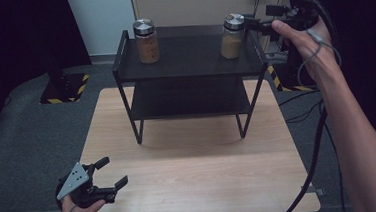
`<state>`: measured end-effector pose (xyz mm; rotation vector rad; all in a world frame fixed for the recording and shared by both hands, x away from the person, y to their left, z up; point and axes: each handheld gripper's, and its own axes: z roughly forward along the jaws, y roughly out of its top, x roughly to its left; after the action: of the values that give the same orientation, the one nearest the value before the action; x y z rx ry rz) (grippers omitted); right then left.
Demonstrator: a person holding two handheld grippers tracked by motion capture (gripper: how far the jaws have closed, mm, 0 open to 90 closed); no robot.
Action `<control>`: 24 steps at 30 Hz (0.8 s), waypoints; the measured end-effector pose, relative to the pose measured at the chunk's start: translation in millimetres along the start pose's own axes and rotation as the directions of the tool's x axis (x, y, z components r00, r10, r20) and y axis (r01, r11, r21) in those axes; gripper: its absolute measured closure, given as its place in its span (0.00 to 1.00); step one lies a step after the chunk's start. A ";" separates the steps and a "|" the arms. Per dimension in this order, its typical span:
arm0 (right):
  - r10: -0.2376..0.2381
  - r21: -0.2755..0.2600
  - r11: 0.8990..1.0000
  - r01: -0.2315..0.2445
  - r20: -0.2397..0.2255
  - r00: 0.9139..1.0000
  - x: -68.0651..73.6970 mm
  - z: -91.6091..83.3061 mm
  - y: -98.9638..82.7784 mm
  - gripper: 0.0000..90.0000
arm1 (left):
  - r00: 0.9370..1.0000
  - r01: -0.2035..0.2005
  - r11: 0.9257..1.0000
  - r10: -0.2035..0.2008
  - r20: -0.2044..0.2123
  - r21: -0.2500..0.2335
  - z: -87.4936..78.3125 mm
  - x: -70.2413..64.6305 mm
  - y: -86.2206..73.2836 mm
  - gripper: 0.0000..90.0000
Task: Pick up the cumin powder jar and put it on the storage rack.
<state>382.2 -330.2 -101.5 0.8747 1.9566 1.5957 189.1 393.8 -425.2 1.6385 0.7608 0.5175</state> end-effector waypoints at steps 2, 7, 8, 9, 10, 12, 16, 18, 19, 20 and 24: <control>-0.010 0.006 1.000 0.010 -0.022 1.000 2.0 -4.2 -6.5 0.06 | 1.000 0.000 1.000 0.000 0.000 0.001 0.1 -0.1 0.0 0.04; -0.041 0.012 0.999 0.042 -0.080 0.996 9.5 -10.0 -25.1 0.06 | 1.000 0.001 1.000 -0.001 -0.002 0.002 0.2 -0.5 -0.1 0.04; -0.052 0.012 0.999 0.053 -0.090 0.995 11.8 -10.9 -28.8 0.06 | 1.000 0.001 1.000 -0.001 -0.002 0.003 0.1 -0.4 -0.1 0.04; -0.057 0.009 0.998 0.058 -0.104 0.993 13.5 -11.9 -32.6 0.06 | 1.000 0.001 1.000 -0.001 -0.002 0.003 0.0 -0.3 -0.2 0.04; -0.060 0.007 0.998 0.061 -0.117 0.991 15.3 -13.1 -36.3 0.06 | 1.000 0.001 1.000 -0.001 -0.002 0.003 -0.1 -0.3 -0.3 0.04; -0.073 -0.005 0.997 0.073 -0.133 0.988 20.5 -15.6 -44.0 0.06 | 1.000 0.002 1.000 -0.002 -0.002 0.003 0.1 -0.2 -0.4 0.04; -0.089 -0.010 0.996 0.088 -0.176 0.980 28.2 -19.0 -55.9 0.06 | 1.000 0.001 1.000 -0.001 -0.001 0.004 0.8 -0.9 -0.1 0.04; -0.094 -0.013 0.996 0.094 -0.192 0.977 31.5 -20.3 -62.6 0.05 | 1.000 -0.003 1.000 0.003 -0.002 0.007 0.8 -1.2 0.3 0.04; -0.097 -0.017 0.995 0.096 -0.198 0.975 33.0 -20.9 -66.6 0.05 | 1.000 -0.002 1.000 0.002 -0.002 0.005 0.8 -1.5 0.0 0.04; -0.098 -0.018 0.995 0.097 -0.206 0.974 34.0 -21.5 -70.2 0.05 | 1.000 -0.002 1.000 0.002 -0.002 0.004 0.6 -1.5 -0.1 0.04; -0.105 -0.014 0.994 0.104 -0.219 0.970 37.7 -23.3 -84.0 0.05 | 1.000 -0.002 1.000 0.002 -0.006 0.006 0.5 -1.4 0.0 0.04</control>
<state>324.4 -329.1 -176.9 0.6038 2.1109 1.6930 188.5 392.4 -425.2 1.6442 0.7657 0.5222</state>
